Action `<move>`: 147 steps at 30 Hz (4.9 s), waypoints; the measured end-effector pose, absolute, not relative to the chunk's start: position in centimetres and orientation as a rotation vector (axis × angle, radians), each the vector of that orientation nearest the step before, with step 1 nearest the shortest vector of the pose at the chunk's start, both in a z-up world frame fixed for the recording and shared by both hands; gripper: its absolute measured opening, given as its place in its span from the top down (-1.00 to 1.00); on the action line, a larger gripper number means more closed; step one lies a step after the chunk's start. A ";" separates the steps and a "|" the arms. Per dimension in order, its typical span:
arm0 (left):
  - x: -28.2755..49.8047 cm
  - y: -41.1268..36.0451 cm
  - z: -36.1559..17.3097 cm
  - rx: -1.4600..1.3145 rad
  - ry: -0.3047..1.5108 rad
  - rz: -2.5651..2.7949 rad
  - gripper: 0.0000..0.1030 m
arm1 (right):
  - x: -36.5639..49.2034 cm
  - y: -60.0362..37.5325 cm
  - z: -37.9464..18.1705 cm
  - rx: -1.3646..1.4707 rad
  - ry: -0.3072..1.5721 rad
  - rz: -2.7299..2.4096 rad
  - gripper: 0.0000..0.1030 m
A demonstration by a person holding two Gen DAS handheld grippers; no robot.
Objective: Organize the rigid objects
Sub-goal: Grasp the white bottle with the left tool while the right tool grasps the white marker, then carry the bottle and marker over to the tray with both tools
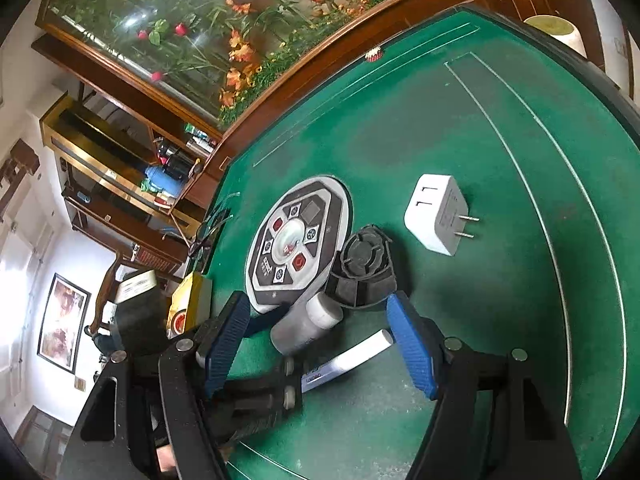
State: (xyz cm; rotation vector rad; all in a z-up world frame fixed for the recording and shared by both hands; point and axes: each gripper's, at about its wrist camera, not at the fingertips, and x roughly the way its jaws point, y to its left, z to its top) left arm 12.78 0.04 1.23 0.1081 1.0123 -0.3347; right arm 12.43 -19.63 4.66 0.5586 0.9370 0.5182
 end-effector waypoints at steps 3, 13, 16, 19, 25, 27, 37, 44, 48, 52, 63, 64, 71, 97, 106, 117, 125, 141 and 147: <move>11.5 2.7 1.1 0.042 1.014 -0.266 0.00 | 12.4 -19.0 4.3 0.539 0.959 0.521 -0.36; 0.9 6.8 1.0 -0.026 0.972 -0.196 0.00 | 10.8 -13.9 2.2 0.270 1.110 0.488 -0.26; 0.1 6.7 1.1 -0.021 0.963 -0.198 -0.01 | 11.1 -13.1 1.0 0.239 1.146 0.465 -0.23; 0.2 7.3 0.9 -0.040 0.963 -0.210 -0.01 | 10.9 -12.1 0.9 0.165 1.106 0.435 -0.17; -0.2 6.8 0.9 -0.005 0.953 -0.201 -0.01 | 9.8 -7.6 0.2 -0.180 0.917 0.394 0.34; -0.3 6.9 0.8 -0.010 0.952 -0.207 -0.01 | 9.2 -6.7 0.1 -0.254 0.884 0.415 0.69; -0.6 6.2 0.8 0.000 0.949 -0.222 0.15 | 9.2 -8.6 0.8 -0.133 0.959 0.500 0.74; -0.6 5.6 0.8 0.013 0.951 -0.218 0.15 | 8.4 -8.1 1.2 -0.109 0.953 0.551 0.73; -0.6 5.4 0.7 0.026 0.948 -0.208 0.16 | 8.2 -7.5 0.9 -0.152 0.961 0.544 0.73; -0.6 5.2 0.6 0.043 0.948 -0.201 0.16 | 7.9 -7.0 0.7 -0.191 0.963 0.528 0.71; -0.7 4.7 0.6 0.078 0.952 -0.194 0.10 | 6.7 -7.2 0.6 -0.328 0.978 0.528 0.73; -0.7 4.7 0.6 0.082 0.952 -0.193 0.09 | 6.7 -7.3 0.7 -0.320 0.975 0.526 0.73; -1.0 4.8 0.9 0.076 0.923 -0.170 0.20 | 6.8 -8.3 2.2 -0.191 0.916 0.539 0.73; -2.8 6.6 4.7 0.100 0.721 -0.011 0.27 | 5.6 -8.1 3.8 -0.092 0.855 0.638 0.73; -1.7 8.7 4.5 0.030 0.807 -0.078 -0.37 | 5.9 -8.5 3.8 -0.052 0.867 0.622 0.73; 2.0 7.4 1.4 -0.016 0.929 -0.121 0.27 | 6.0 -8.9 4.1 -0.027 0.864 0.629 0.73; 0.5 8.1 3.1 -0.093 0.881 -0.176 0.28 | 5.9 -9.0 4.2 -0.023 0.853 0.641 0.73; -7.4 17.3 10.9 -0.227 0.663 -0.090 0.28 | 3.6 -6.5 5.7 0.016 0.787 0.796 0.73; -9.5 23.4 9.6 -0.287 0.667 0.057 0.27 | 2.2 -1.9 7.2 0.018 0.818 0.909 0.73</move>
